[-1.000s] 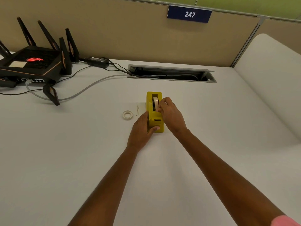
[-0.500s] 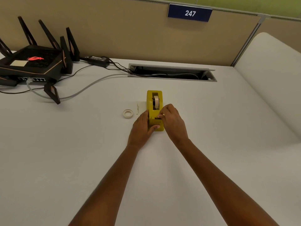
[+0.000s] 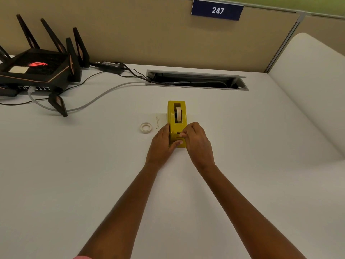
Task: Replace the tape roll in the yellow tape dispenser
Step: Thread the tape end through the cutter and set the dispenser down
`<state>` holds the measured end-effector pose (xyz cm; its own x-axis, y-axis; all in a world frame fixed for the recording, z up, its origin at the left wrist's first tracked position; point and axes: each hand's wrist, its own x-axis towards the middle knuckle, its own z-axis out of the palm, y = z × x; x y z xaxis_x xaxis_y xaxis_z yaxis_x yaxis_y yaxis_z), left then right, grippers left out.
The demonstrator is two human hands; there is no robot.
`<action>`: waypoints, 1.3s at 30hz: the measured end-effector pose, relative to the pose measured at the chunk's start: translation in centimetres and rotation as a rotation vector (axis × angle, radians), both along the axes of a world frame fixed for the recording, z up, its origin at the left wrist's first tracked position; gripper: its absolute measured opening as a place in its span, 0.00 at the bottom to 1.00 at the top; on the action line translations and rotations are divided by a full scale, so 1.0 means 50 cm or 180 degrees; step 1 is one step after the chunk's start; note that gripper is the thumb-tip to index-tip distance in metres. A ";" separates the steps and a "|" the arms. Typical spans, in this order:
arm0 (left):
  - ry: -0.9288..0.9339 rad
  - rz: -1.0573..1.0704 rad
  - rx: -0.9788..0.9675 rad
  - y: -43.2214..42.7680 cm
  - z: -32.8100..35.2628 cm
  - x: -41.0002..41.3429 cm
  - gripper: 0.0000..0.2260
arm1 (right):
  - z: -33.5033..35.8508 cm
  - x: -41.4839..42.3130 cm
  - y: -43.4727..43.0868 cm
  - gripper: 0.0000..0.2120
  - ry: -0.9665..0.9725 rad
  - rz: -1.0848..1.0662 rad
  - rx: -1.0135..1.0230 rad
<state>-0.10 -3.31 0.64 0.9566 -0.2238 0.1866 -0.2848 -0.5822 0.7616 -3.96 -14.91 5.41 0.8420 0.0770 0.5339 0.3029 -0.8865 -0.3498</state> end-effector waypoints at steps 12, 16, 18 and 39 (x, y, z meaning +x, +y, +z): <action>-0.0025 -0.0004 0.0060 0.001 -0.002 0.000 0.29 | -0.014 -0.017 0.011 0.05 -0.0120 -0.0206 -0.0084; -0.0066 -0.0008 0.0049 0.001 0.000 -0.001 0.28 | -0.024 -0.014 0.011 0.05 -0.0181 -0.0191 -0.0015; -0.0061 -0.0001 0.0035 0.001 0.001 -0.002 0.28 | -0.027 -0.012 0.010 0.05 -0.0173 -0.0186 0.0063; -0.0117 0.0039 0.0225 0.003 -0.006 -0.006 0.34 | -0.084 -0.038 -0.006 0.07 0.0504 -0.0073 0.0318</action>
<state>-0.42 -3.15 0.32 0.9521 -0.2260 0.2059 -0.3044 -0.6378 0.7075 -5.88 -15.22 1.23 0.9171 0.0101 0.3986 0.2171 -0.8511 -0.4780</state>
